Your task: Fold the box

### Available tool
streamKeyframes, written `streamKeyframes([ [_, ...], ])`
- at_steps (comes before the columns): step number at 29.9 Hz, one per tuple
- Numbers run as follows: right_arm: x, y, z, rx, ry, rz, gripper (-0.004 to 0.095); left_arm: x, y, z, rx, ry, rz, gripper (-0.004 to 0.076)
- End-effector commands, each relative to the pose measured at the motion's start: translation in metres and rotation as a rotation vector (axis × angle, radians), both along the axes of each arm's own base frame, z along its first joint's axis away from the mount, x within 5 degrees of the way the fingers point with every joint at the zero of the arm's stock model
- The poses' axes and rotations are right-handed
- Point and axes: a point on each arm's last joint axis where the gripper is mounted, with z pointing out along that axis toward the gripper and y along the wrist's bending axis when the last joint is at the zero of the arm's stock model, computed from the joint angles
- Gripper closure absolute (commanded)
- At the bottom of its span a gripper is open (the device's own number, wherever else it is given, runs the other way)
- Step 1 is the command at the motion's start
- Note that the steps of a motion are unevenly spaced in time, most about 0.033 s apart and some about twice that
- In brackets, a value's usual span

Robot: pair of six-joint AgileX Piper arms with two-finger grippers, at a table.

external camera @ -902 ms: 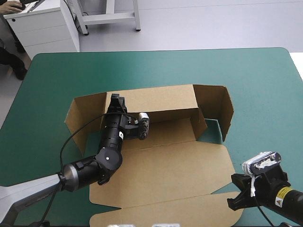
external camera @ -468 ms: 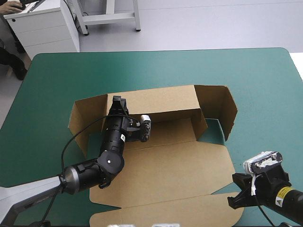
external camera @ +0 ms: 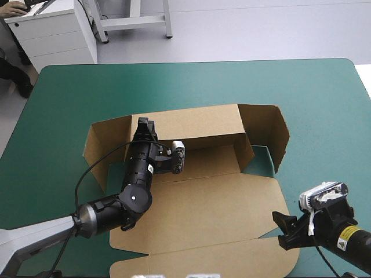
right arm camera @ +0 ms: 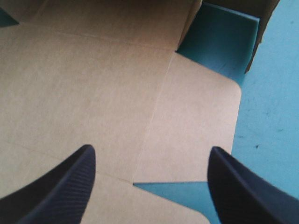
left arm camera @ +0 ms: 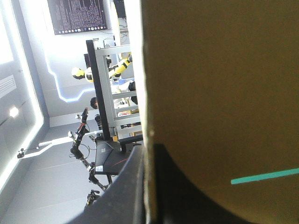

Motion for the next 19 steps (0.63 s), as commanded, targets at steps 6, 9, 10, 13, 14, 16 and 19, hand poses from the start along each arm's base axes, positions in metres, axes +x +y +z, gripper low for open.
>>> streamKeyframes([
  [6,0.032,-0.012,0.053,0.01,-0.207,-0.286,0.015,-0.004,-0.006,0.015,-0.003,-0.065,-0.071,0.0734],
  [9,0.051,-0.012,0.071,-0.079,-0.21,-0.356,0.015,-0.004,-0.006,0.015,-0.003,-0.065,-0.071,0.0734],
  [10,0.059,-0.009,0.078,-0.093,-0.205,-0.364,0.015,-0.004,-0.006,0.015,-0.003,-0.065,-0.071,0.0734],
  [13,0.085,0.003,0.097,-0.127,-0.176,-0.389,0.015,-0.004,-0.005,0.015,-0.003,-0.067,-0.067,0.0734],
  [14,0.093,0.006,0.103,-0.147,-0.178,-0.397,0.015,-0.004,-0.005,0.015,-0.003,-0.067,-0.067,0.0734],
  [16,0.114,0.015,0.119,-0.187,-0.187,-0.406,0.015,-0.004,-0.005,0.015,-0.003,-0.067,-0.067,0.0734],
  [19,0.147,0.028,0.138,-0.207,-0.202,-0.415,0.0154,-0.004,-0.005,0.015,-0.003,-0.067,-0.067,0.0734],
])
